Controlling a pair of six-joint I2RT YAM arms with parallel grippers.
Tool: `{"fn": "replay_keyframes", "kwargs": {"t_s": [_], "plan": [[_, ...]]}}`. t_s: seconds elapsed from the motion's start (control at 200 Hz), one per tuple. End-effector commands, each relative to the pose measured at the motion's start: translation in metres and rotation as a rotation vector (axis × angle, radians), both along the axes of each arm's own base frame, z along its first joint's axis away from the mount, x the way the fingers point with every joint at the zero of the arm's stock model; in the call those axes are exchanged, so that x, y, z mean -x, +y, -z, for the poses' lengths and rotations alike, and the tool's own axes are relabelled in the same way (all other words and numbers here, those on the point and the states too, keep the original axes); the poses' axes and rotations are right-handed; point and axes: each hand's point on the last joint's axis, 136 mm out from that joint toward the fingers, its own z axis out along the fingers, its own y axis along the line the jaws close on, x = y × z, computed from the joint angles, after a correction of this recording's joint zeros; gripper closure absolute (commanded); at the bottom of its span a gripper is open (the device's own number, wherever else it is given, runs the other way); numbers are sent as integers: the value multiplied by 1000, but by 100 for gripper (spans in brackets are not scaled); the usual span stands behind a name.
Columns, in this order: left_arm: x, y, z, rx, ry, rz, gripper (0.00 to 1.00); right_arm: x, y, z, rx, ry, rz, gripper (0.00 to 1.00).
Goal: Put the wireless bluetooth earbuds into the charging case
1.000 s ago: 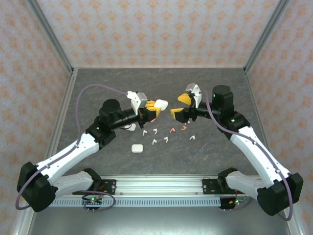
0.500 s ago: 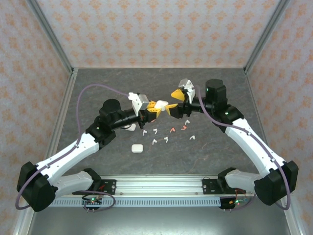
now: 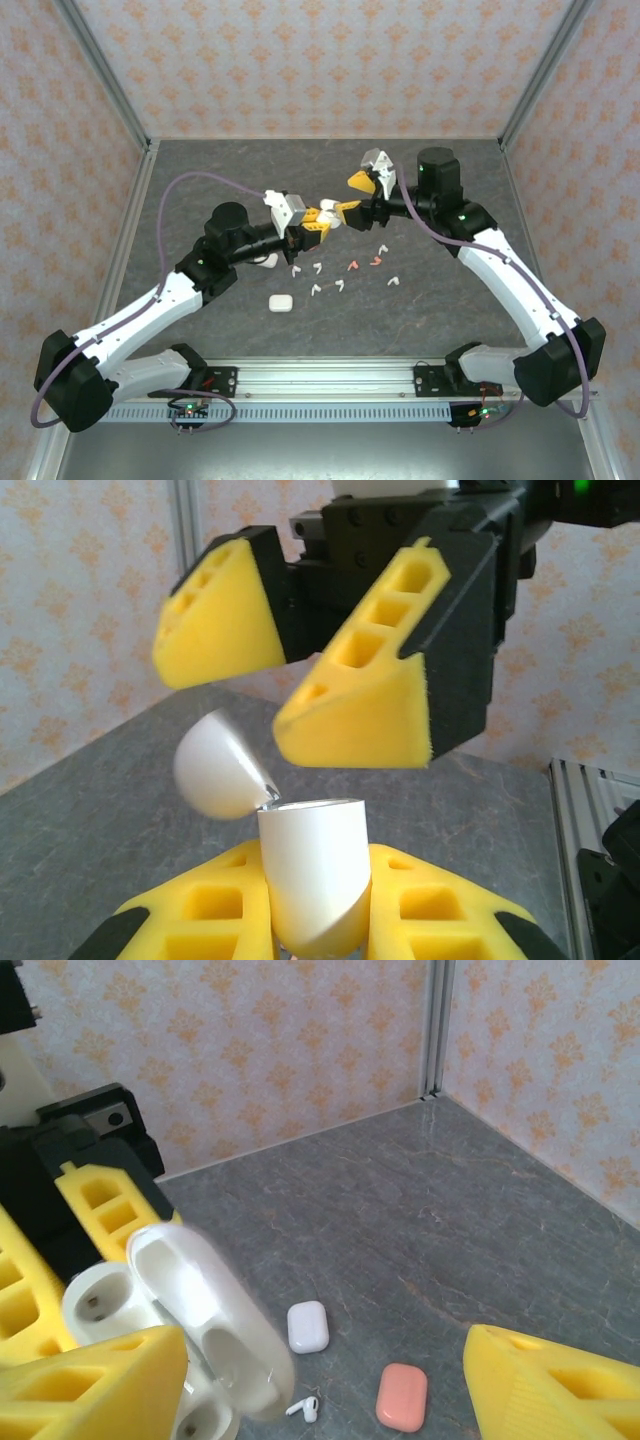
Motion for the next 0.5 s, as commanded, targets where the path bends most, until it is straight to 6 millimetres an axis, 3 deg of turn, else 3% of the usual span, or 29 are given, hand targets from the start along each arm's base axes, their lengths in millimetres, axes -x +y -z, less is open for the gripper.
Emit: {"fn": "replay_keyframes", "kwargs": {"t_s": [0.0,0.255,0.355,0.495], "plan": [[7,-5,-16,10,-57,41,100,-2,-2,-10,7,-30,4,26],[4,1,-9,-1,-62,2,100,16,-20,-16,-23,41,22,26],[4,3,-6,9,-66,-10,100,13,-40,-15,-49,114,166,28],[8,6,-3,31,-72,-14,100,2,-69,6,-103,283,410,28]]}}
